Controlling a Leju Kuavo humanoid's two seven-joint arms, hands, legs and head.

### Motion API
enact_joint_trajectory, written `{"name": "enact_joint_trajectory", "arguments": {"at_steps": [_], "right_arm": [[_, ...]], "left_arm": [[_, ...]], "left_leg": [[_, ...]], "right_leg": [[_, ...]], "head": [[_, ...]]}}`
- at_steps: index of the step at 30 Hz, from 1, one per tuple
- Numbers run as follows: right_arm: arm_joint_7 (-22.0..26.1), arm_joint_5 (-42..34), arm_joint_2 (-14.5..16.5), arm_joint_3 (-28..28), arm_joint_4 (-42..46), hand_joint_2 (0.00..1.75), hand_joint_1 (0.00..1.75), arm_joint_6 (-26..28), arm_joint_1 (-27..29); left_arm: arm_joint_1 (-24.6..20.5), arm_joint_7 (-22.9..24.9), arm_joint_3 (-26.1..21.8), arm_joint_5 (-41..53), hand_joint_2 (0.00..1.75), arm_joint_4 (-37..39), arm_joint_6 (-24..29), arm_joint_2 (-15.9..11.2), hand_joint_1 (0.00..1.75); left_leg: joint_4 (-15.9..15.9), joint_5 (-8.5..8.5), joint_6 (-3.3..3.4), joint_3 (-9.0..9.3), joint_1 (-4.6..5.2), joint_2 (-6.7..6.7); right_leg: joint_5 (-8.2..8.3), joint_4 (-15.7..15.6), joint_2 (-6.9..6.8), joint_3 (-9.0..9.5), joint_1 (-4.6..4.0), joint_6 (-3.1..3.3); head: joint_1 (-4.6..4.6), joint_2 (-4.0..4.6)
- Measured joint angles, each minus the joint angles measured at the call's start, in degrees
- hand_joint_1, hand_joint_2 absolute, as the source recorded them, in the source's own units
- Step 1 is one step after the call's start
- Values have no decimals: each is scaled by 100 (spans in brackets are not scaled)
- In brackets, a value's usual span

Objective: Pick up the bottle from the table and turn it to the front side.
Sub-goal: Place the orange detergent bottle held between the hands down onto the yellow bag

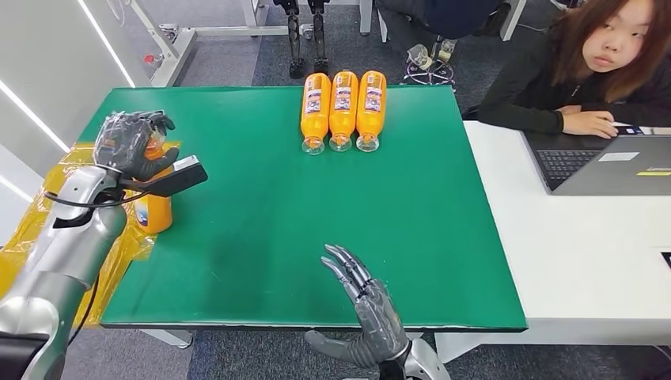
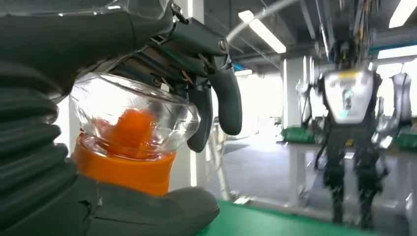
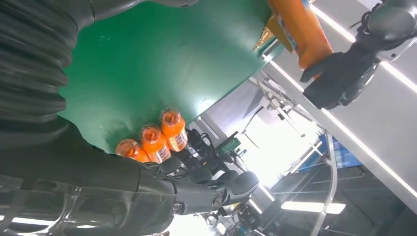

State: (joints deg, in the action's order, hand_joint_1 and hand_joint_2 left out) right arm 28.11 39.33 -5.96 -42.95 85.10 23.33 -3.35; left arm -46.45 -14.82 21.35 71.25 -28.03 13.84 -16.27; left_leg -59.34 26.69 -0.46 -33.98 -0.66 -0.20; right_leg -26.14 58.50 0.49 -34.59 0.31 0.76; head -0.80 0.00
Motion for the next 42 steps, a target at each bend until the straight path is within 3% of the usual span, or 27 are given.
{"name": "enact_joint_trajectory", "arguments": {"at_steps": [5,17,19,21,23,31,36,42], "right_arm": [[-44,-14,-11,-37,-39,175,0,26,-25],[-110,-25,-80,-96,12,175,0,23,-20],[-111,-25,-93,-96,16,175,0,23,-19],[-113,-25,-107,-96,17,175,0,25,-17],[-113,-25,-117,-96,18,175,0,25,-17],[-188,11,-143,-96,75,175,0,16,-15],[-192,104,-163,-96,113,175,0,-14,19],[-105,101,-165,-96,109,175,0,-26,35]], "left_arm": [[-197,378,486,352,175,381,-611,-15,175],[-65,473,660,198,175,696,-654,-23,174],[-34,454,664,187,175,707,-660,-28,158],[2,421,666,180,175,715,-678,-34,71],[59,378,668,166,175,737,-759,-42,0],[568,-87,578,-178,175,849,-941,-38,0],[472,-642,426,-502,175,797,-1030,-51,0],[219,-937,389,-658,175,543,-1116,-204,0]], "left_leg": [[6,1,-1,27,2,18],[51,6,-39,100,2,104],[63,2,-45,109,2,109],[73,-2,-51,119,2,114],[85,-6,-57,128,1,122],[97,-59,-120,71,-15,83],[97,-62,-120,44,-15,61],[93,-59,-116,37,-13,60]], "right_leg": [[3,0,13,19,5,5],[24,12,99,34,8,60],[29,12,104,34,8,70],[30,13,109,35,8,81],[32,13,117,34,8,97],[40,16,88,-35,-8,118],[40,12,70,-45,-8,118],[41,7,68,-48,-4,117]], "head": [[-1,0],[1,1],[1,0],[1,0],[2,0],[1,0],[1,0],[1,0]]}}
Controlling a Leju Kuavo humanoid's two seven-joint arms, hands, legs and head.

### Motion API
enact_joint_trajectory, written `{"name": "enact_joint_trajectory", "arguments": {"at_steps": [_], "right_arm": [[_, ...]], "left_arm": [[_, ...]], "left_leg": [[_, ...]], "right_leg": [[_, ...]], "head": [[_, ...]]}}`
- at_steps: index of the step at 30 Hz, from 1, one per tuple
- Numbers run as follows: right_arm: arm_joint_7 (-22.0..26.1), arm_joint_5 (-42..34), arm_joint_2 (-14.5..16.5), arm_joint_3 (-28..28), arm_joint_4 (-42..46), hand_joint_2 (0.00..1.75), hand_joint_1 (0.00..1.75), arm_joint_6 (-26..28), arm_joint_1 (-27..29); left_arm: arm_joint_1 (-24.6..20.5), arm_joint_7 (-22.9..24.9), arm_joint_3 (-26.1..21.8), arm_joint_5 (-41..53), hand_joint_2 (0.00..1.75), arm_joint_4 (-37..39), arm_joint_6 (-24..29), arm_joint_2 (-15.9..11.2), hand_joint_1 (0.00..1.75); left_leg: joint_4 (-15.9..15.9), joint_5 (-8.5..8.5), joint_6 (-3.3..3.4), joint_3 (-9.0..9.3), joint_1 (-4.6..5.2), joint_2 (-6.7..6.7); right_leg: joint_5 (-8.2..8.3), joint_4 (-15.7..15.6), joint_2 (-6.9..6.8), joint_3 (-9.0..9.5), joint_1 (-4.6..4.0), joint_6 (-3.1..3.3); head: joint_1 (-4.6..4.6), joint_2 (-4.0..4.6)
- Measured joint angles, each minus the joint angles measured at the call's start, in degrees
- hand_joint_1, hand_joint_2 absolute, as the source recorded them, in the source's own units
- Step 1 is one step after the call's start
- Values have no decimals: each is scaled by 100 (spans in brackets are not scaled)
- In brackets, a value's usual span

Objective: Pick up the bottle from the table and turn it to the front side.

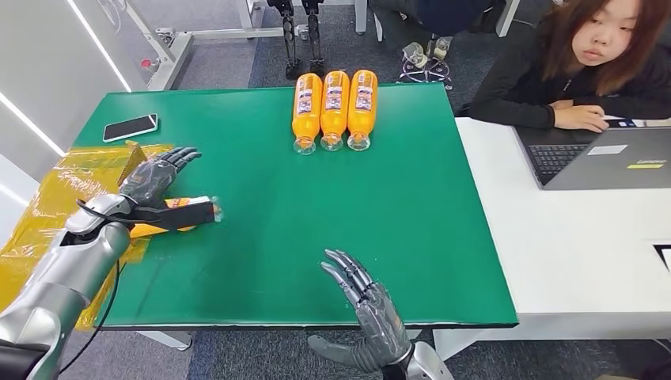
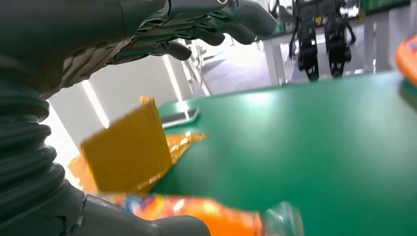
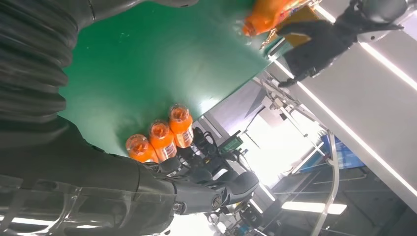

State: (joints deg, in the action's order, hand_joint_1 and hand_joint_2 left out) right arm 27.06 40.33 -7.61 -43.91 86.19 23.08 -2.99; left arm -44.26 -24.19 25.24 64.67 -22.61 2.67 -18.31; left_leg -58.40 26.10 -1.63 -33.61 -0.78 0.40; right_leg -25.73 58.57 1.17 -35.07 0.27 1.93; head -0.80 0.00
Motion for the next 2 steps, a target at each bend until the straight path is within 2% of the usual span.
{"name": "enact_joint_trajectory", "arguments": {"at_steps": [2], "right_arm": [[14,-2,0,0,-1,175,0,-2,-1]], "left_arm": [[-48,-85,-7,-99,175,-85,1,-40,0]], "left_leg": [[-1,0,0,-1,0,-1]], "right_leg": [[0,0,-1,0,1,0]], "head": [[0,0]]}}
